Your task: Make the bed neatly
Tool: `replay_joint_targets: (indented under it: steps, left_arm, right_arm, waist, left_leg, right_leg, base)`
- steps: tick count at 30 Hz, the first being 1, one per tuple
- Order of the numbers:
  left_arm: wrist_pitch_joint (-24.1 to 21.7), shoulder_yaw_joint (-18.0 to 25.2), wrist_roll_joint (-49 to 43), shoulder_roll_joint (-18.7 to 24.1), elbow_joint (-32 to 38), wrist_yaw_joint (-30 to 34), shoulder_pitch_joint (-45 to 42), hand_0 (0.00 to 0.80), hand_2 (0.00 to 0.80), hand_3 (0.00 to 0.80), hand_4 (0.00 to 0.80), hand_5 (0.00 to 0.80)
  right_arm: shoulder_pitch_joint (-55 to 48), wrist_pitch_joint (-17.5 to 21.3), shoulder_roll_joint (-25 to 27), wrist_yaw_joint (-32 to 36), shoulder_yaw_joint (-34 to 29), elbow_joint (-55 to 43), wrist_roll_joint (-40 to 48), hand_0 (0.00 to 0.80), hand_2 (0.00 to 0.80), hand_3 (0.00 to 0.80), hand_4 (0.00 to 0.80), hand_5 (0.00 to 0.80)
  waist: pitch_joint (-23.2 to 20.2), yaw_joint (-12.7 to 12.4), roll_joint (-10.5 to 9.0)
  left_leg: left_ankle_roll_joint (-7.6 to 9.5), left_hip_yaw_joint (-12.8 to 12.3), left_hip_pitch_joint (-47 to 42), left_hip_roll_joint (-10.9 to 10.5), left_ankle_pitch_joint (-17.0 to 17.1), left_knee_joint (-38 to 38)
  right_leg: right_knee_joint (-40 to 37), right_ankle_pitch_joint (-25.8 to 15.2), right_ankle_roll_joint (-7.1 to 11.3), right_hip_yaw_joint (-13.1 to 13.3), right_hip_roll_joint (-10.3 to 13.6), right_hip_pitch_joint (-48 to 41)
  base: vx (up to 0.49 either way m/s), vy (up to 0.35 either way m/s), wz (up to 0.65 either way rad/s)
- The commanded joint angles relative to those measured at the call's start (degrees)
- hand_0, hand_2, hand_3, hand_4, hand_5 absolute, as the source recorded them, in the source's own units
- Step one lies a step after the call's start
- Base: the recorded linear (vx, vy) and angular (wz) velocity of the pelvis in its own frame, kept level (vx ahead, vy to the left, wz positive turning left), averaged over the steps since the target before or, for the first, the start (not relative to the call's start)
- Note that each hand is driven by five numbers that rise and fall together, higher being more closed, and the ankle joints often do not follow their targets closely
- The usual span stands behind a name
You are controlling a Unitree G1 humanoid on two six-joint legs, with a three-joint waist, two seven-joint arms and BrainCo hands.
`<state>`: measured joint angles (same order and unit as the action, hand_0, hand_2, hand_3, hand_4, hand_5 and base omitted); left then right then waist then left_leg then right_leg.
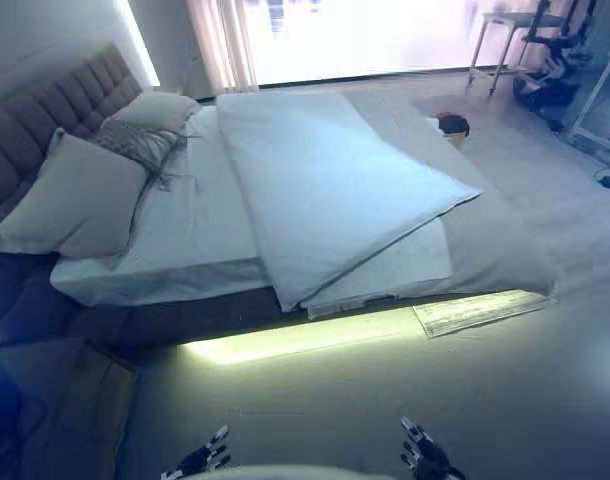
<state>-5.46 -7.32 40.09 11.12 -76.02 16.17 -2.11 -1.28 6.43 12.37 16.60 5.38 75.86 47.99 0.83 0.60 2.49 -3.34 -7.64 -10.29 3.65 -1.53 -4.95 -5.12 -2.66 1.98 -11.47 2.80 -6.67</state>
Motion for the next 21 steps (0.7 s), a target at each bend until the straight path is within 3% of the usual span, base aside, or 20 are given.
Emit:
replay_joint_targets:
  steps: [1, 5, 21]
  left_arm:
    - [-0.15, -0.73, -0.71, -1.39, -3.40, -0.07, 3.79, 0.000, 0.000, 0.000, 0.000, 0.000]
    - [-0.20, -0.76, 1.20, -1.61, -3.19, 0.85, 3.66, 0.000, 0.000, 0.000, 0.000, 0.000]
    - [-0.21, 0.35, -1.51, -0.27, -3.87, -2.19, 3.59, 0.000, 0.000, 0.000, 0.000, 0.000]
  right_arm:
    - [5.37, 3.14, -1.46, -1.03, -0.39, 3.48, 0.71, 0.000, 0.000, 0.000, 0.000, 0.000]
    - [5.27, 4.54, -1.51, -3.50, -0.16, 3.19, -1.07, 0.000, 0.000, 0.000, 0.000, 0.000]
    - [5.70, -0.82, -0.91, -3.57, 0.59, 4.69, -2.64, 0.000, 0.000, 0.000, 0.000, 0.000]
  waist:
    - [0.96, 0.07, -2.19]
    - [0.99, 0.11, -2.17]
    - [0.93, -0.01, -2.30]
  left_leg:
    - [2.07, -0.24, 0.86, -3.79, -1.44, -0.05]
    - [2.03, -0.33, 0.84, -3.82, -1.49, -0.05]
    - [2.05, -0.34, 0.73, -3.78, -1.18, -0.05]
  right_leg:
    - [0.12, 1.15, 3.42, 1.20, 0.81, -1.89]
    - [0.12, 1.15, 3.46, 1.18, 0.86, -1.89]
    - [0.12, 1.00, 3.27, 1.60, 0.54, -2.00]
  base:
    - [0.000, 0.000, 0.00]
    - [0.000, 0.000, 0.00]
    - [0.006, 0.001, 0.00]
